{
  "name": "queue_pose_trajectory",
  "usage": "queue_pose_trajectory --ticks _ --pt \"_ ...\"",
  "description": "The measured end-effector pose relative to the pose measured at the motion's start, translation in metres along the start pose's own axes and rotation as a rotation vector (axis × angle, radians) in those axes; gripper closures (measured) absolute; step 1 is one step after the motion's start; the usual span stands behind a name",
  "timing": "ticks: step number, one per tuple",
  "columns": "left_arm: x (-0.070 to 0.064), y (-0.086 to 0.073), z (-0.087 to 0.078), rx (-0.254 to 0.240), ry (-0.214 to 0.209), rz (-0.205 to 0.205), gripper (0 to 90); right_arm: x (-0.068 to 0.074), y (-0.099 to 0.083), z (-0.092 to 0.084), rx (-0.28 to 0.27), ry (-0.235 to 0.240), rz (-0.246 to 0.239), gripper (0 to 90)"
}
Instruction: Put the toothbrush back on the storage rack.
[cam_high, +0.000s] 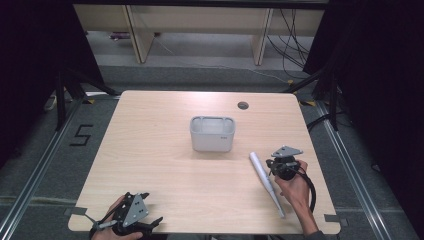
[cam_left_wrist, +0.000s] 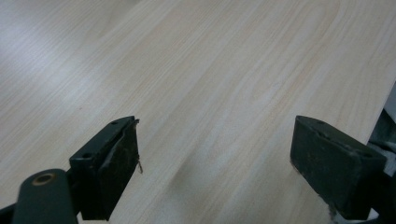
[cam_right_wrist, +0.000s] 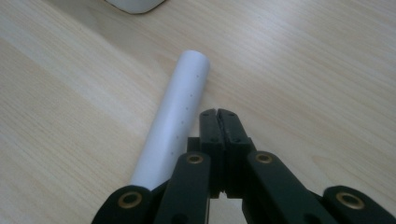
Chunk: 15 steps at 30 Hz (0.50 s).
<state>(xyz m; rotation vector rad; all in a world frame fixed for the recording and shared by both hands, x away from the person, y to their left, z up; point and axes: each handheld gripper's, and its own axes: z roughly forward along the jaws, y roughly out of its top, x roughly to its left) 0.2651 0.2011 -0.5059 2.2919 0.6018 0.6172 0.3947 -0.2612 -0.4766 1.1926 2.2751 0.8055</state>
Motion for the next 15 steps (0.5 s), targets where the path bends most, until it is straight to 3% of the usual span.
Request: queue_pose_trajectory --ticks 3,11,12,13,14,15 --pt "0.0 0.0 -0.001 0.002 -0.012 0.001 14.9 -0.001 0.003 0.006 0.007 -0.004 -0.028 90.0" --pt "0.0 0.0 -0.001 0.004 -0.011 0.002 14.9 -0.004 0.009 0.018 0.036 0.002 0.0 90.0" --pt "0.0 0.0 -0.001 0.005 -0.011 0.003 15.0 -0.006 0.01 0.018 0.035 -0.005 -0.024 90.0" --pt "0.0 0.0 -0.001 0.005 -0.011 0.002 14.9 -0.004 0.012 0.018 0.039 -0.002 0.003 90.0" --pt "0.0 0.0 -0.001 0.004 -0.011 0.001 14.9 -0.006 0.012 0.02 0.032 -0.007 -0.025 90.0" --pt "0.0 0.0 -0.001 0.005 -0.011 0.003 14.9 -0.005 0.014 0.02 0.044 -0.001 -0.011 90.0"
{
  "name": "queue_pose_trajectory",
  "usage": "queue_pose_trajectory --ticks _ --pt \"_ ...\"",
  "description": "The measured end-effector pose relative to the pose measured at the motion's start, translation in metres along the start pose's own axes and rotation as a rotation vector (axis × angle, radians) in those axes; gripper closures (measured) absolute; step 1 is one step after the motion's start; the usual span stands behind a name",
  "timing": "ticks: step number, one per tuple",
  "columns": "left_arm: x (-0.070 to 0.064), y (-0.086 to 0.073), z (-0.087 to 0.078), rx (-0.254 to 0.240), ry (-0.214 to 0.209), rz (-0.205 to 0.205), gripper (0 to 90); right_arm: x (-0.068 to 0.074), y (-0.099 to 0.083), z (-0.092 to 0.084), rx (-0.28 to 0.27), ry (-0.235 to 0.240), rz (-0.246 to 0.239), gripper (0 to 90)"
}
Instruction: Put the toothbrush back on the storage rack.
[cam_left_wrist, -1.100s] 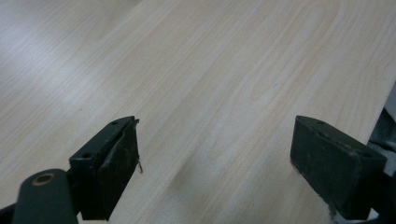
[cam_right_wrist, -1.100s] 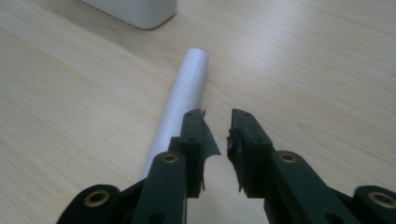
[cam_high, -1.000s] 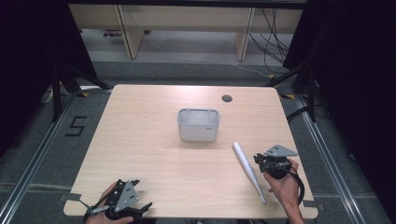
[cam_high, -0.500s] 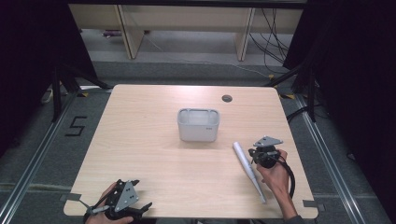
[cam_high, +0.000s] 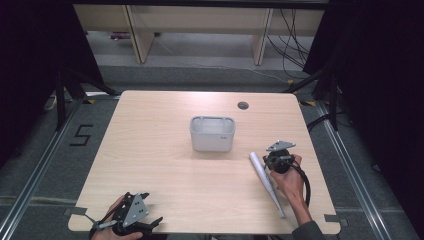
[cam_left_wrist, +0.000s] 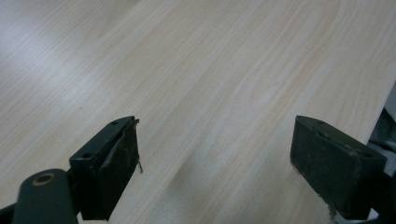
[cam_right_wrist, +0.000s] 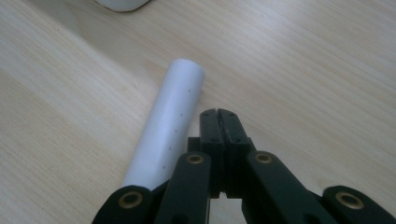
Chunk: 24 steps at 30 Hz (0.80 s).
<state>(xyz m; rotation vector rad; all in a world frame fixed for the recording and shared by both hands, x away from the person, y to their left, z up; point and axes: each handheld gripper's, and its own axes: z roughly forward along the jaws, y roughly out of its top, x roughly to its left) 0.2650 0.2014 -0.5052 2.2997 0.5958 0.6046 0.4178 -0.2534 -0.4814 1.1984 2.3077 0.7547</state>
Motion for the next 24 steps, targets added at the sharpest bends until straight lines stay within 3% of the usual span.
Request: queue_pose_trajectory --ticks 11,24 --pt "0.0 0.0 0.0 0.001 -0.001 0.0 14.9 0.003 0.006 0.011 0.042 0.008 -0.006 90.0" --pt "0.0 0.0 0.0 0.0 -0.001 -0.001 14.9 0.012 0.016 0.017 0.058 0.025 -0.063 90.0"
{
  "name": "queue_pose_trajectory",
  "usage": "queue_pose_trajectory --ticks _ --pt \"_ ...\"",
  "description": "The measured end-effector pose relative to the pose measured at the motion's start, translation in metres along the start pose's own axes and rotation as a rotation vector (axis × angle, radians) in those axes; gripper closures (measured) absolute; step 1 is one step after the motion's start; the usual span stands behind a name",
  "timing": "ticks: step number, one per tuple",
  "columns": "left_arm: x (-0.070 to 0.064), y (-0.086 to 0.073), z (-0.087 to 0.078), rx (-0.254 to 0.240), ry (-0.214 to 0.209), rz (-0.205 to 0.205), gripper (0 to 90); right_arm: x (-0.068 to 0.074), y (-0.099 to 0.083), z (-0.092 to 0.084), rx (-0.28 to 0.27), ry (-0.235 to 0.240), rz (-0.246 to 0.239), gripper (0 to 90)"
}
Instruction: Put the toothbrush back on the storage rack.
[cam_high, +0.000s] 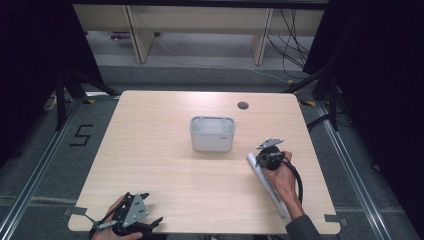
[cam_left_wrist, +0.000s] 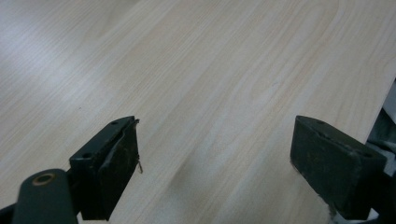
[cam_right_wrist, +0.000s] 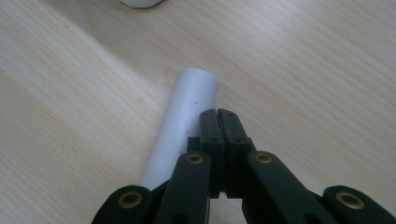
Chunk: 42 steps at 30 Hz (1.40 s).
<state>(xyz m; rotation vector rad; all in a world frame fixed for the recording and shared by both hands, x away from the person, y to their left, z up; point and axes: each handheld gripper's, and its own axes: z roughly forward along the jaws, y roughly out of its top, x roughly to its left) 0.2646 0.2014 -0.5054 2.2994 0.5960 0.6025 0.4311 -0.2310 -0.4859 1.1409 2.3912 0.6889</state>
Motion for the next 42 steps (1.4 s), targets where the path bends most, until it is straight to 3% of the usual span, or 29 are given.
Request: queue_pose_trajectory --ticks 19,22,28,42 --pt "0.0 0.0 -0.001 -0.001 0.002 -0.003 14.9 0.03 0.014 0.006 0.016 0.051 -0.082 89.0" --pt "0.0 0.0 -0.001 -0.001 0.002 -0.002 15.0 0.035 0.015 0.007 0.031 0.065 -0.072 88.9" --pt "0.0 0.0 -0.001 0.0 0.002 0.0 14.9 0.042 0.018 0.007 0.038 0.088 -0.096 88.7" --pt "0.0 0.0 -0.001 -0.005 0.015 0.0 15.0 0.067 0.023 0.006 0.071 0.129 -0.173 87.0"
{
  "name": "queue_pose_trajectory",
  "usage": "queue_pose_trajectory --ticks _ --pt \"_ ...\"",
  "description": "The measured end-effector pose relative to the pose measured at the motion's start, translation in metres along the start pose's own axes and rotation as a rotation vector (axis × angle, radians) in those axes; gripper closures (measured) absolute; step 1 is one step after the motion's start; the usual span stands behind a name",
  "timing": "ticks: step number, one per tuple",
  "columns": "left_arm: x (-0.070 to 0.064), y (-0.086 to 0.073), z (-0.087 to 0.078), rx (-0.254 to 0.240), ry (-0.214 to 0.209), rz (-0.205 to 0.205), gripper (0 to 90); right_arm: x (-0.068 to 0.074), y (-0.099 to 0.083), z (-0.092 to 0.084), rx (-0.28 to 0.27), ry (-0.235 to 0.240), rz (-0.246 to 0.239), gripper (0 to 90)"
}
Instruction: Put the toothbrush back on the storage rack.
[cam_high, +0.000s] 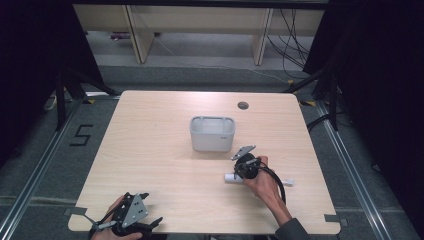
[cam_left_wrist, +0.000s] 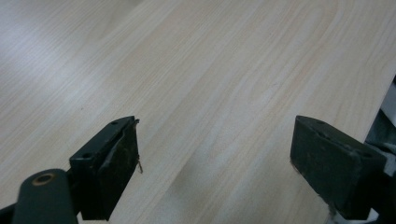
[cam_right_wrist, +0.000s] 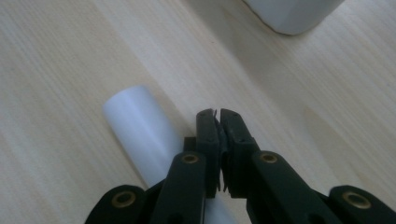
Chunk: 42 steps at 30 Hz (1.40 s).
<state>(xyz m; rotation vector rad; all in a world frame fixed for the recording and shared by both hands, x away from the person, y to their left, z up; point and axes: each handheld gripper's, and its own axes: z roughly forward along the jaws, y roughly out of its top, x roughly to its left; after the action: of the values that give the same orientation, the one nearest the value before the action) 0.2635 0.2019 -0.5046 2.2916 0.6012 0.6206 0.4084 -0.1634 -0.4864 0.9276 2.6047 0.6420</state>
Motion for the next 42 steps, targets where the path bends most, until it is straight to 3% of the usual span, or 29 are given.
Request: queue_pose_trajectory --ticks 4,5,6,18,23,27,28,29,37,38,42 --pt "0.0 0.0 0.0 -0.001 -0.001 0.0 15.0 0.006 -0.001 0.0 0.008 0.028 -0.012 86.5" --pt "0.0 0.0 0.0 -0.001 -0.001 0.0 15.0 0.006 -0.001 -0.001 0.006 0.022 -0.043 86.5" --pt "0.0 0.0 0.0 0.0 -0.001 0.0 15.0 0.009 -0.002 -0.002 0.018 0.02 -0.017 86.4" --pt "0.0 0.0 0.0 0.001 -0.001 0.001 15.0 0.015 -0.017 -0.014 0.019 0.041 -0.047 85.4" --pt "0.001 0.0 0.0 0.009 0.005 0.011 14.9 0.017 -0.022 -0.019 0.019 0.045 -0.028 85.4" --pt "0.0 0.0 0.0 0.002 0.001 0.002 15.0 0.018 -0.025 -0.02 0.013 0.046 -0.048 85.4" --pt "0.0 0.0 0.0 0.0 0.001 0.001 14.9 0.02 -0.027 -0.022 0.015 0.045 -0.029 85.4" --pt "0.0 0.0 0.0 0.001 0.001 0.001 15.0 0.019 -0.027 -0.023 0.017 0.061 -0.051 85.4" --pt "0.0 0.0 0.0 0.002 -0.001 0.002 15.0 0.02 -0.035 -0.03 -0.003 0.056 -0.026 85.1" --pt "0.0 0.0 0.0 0.002 -0.001 0.002 15.0 0.02 -0.036 -0.03 -0.007 0.053 -0.045 85.0" --pt "0.0 0.0 -0.001 0.001 0.0 0.002 15.0 0.019 -0.04 -0.033 -0.001 0.041 -0.042 84.6"
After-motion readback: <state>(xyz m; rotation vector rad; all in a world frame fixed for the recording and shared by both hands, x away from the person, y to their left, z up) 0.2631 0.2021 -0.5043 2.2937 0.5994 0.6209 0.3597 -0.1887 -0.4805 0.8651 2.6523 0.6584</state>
